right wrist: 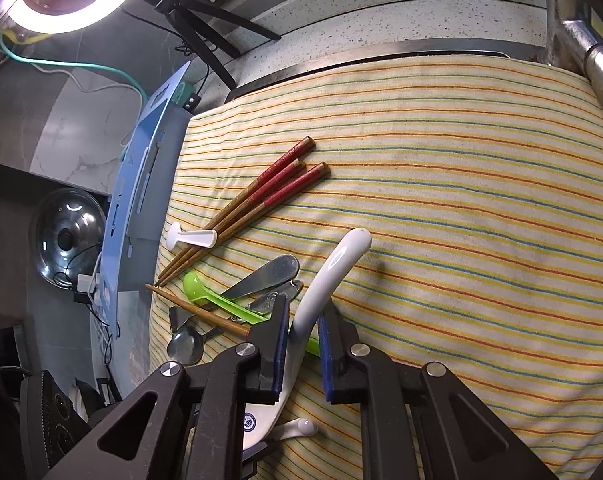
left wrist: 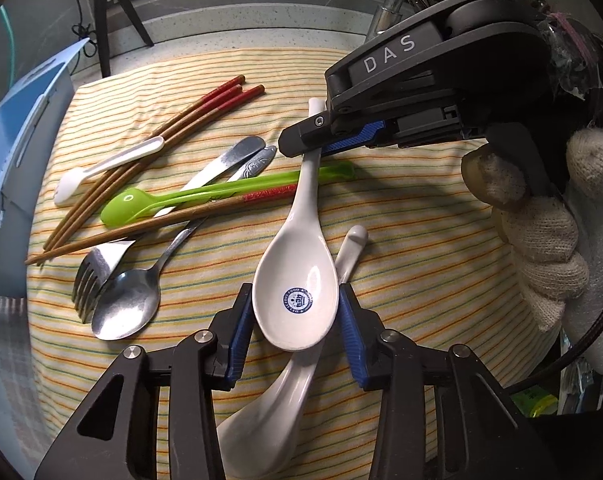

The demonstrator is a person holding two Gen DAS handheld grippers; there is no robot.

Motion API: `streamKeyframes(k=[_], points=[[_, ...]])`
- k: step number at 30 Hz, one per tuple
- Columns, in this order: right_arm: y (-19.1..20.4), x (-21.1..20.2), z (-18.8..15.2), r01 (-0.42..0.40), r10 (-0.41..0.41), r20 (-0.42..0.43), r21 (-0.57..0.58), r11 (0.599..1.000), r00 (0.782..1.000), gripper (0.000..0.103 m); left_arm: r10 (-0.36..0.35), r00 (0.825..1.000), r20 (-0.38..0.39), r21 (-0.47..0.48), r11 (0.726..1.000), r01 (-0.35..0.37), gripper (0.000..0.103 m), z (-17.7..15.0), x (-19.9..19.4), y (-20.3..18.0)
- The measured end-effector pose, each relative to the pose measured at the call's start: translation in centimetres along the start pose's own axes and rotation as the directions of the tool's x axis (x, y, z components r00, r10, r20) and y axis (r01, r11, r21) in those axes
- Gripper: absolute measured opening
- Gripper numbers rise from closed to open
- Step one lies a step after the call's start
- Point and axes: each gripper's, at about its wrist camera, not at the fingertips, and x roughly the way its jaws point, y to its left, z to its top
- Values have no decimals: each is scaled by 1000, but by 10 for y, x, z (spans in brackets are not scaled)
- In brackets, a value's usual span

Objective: Organize utensils
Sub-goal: 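Lift the white soup spoon with the left gripper and carry it over the blue basket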

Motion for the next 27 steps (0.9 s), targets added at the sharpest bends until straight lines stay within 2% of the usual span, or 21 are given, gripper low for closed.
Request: streamKeyframes(k=[16,27], points=[[24,-20,4,-2,3,35,-35,999,999,12,-31,998,51,-25,999,33,39,8,-20,18],[79,-18,19,-37,41,49,-86,996,998,10,-7,994,109,-62,998,14,39,15,-40,61]])
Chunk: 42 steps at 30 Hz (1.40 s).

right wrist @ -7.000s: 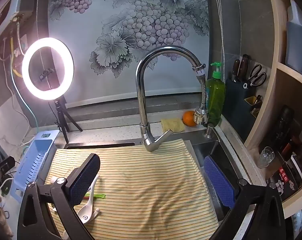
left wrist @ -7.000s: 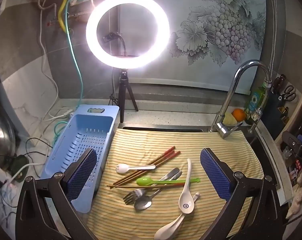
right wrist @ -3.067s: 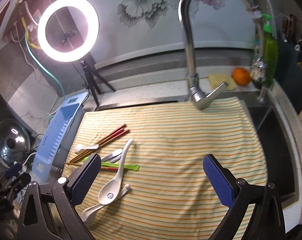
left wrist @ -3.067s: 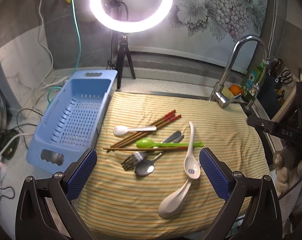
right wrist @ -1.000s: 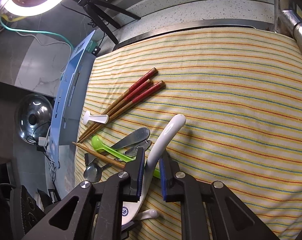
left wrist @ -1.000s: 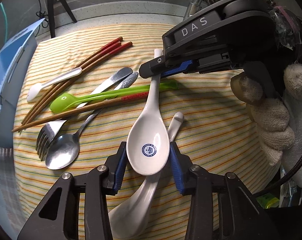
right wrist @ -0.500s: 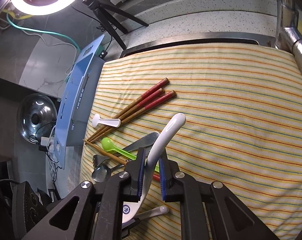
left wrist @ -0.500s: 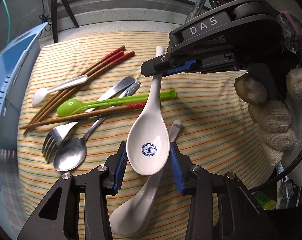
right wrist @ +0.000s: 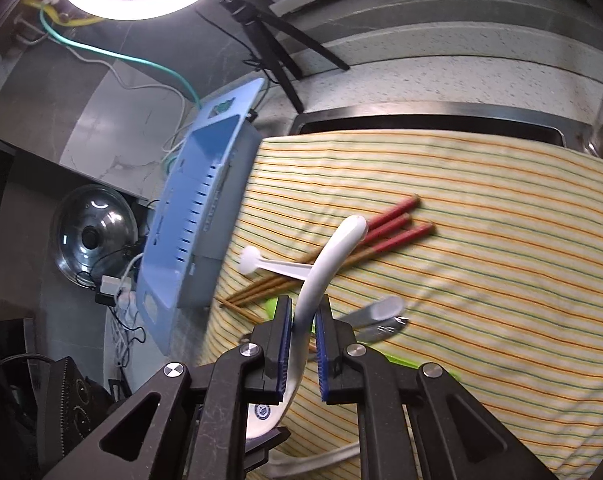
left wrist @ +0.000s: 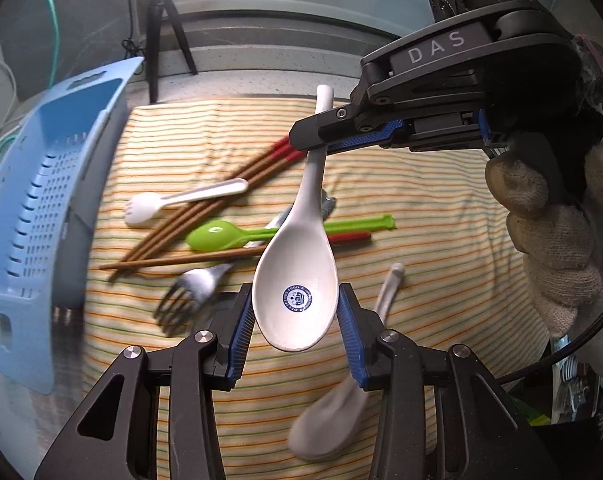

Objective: Organize utensils
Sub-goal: 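Lift the white soup spoon with the left gripper and carry it over the blue basket, then open the left gripper to drop the soup spoon into the basket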

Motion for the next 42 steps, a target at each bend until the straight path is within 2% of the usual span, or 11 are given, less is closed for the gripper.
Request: streamKeyframes(k=[9,19,27,36,39,40,41,42], points=[[61,21,25,-36,37,8,-62,997,999,10,52,997,56,-25,998,-50,39,7,-24,51],[121,70,54,-58,57,-16,-115,992,998,10,110,991,73,-63,992,-105,39,5,-42,114],[148,106,71,-36,32,-33,-142,989,999,10,129,990,64,-95,988,-123,39,6,-40,151],[155,137,84,-7,-1,-55,-147,989,998,12,140,989,49,-102,986,-134,39,9,-35,171],[159,141,85,35,-45,-49,-187,982,998,17,144,988,50,-105,985,-138,40,11,-36,174],[161,142,84,53,-63,-47,-203,978,997,22,147,988,48,-113,984,-141,41,11,-35,175],[164,144,84,60,-72,-45,-212,975,996,37,145,988,46,-125,983,-138,45,12,-36,178],[166,143,84,67,-77,-37,-218,974,996,51,141,989,48,-135,982,-133,54,12,-36,180]])
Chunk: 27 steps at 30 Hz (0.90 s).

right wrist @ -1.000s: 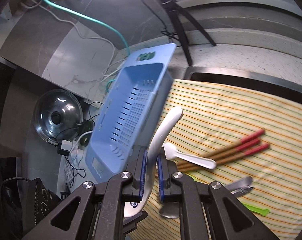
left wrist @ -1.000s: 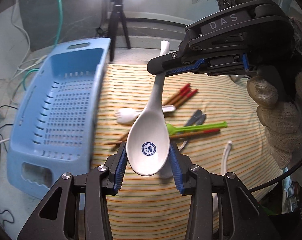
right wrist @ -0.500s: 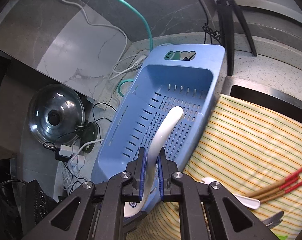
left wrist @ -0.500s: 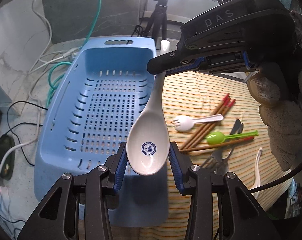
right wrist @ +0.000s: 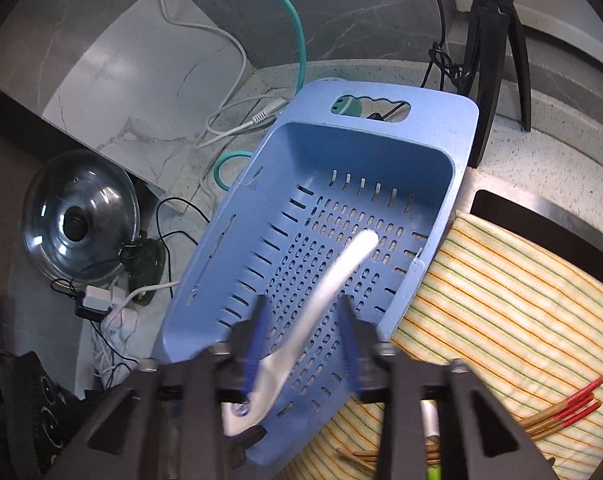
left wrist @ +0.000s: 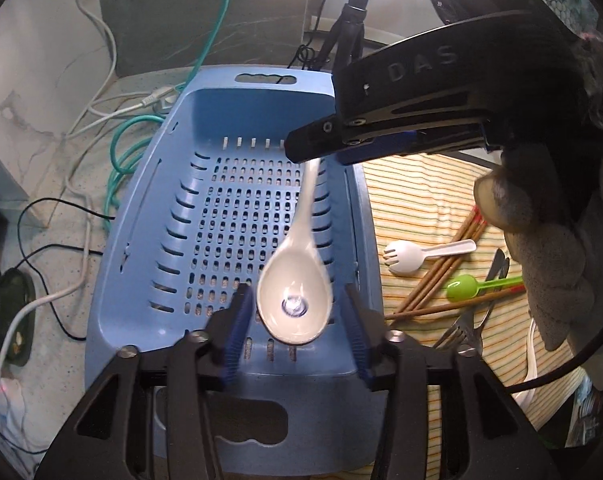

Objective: Organize utensils
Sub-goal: 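Open the left gripper to drop the soup spoon into the basket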

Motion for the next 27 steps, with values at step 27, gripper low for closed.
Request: streamKeyframes(k=[27], points=[[-23,-93,-39,18,-14,152,-22,1000,988,57,-19,993,120,-16,1000,21,60,-27,-48,-26]])
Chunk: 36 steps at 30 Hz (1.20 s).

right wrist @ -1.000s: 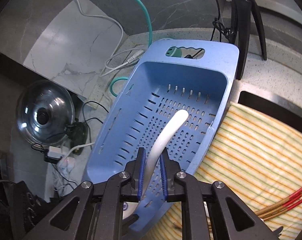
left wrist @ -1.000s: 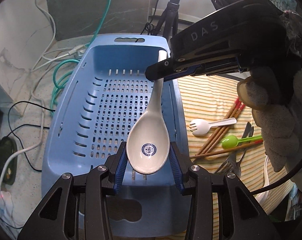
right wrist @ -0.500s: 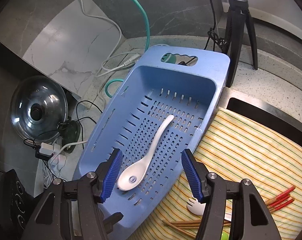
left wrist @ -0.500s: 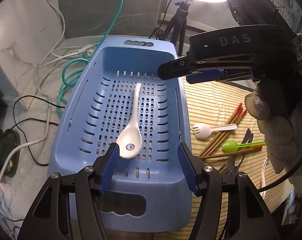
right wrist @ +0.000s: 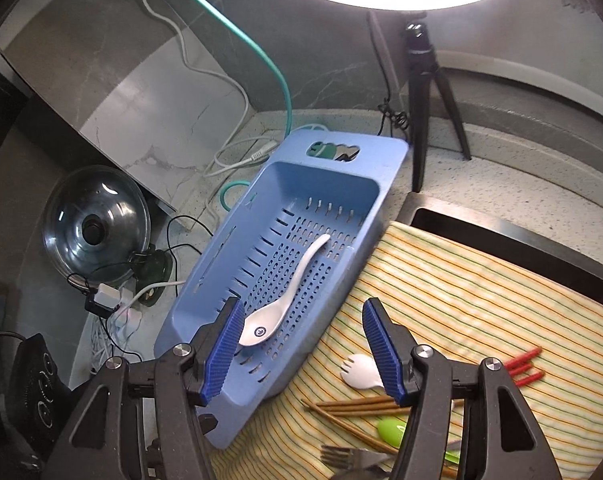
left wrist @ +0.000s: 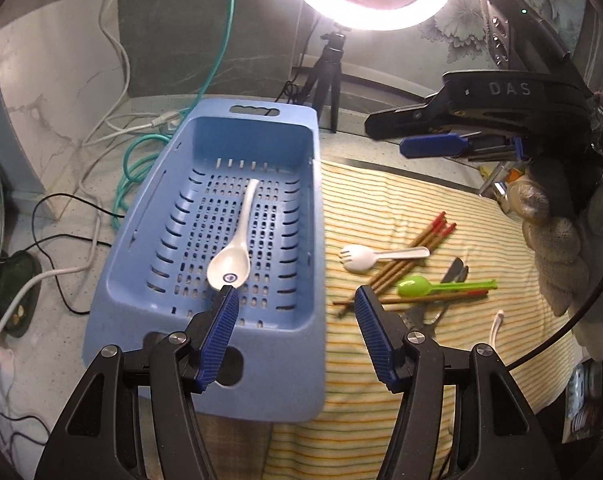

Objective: Organize utensils
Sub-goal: 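Open the left gripper to drop the soup spoon into the basket, then move the left gripper back to the large white spoon on the cloth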

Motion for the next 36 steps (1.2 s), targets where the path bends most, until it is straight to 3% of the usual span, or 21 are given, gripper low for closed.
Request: streamKeyframes(k=[8,19,30,36], points=[[-30,-60,-31,-69,65,91,40,997,994,58,-23,999,-23,72,997,24,60,-17,-11,-34],[-80,-108,-92,-44,36,53,150,988,998,57,-68,995,-79,126,989,77,60,-43,-12,-70],[-129,-105,-162,-42,51,-18,321,946,999,57,-141,978,-155,173,971,167,60,-65,-3,-109],[-131,-86,-191,-54,90,-83,361,931,992,57,-171,963,-206,219,951,216,60,-81,5,-131]])
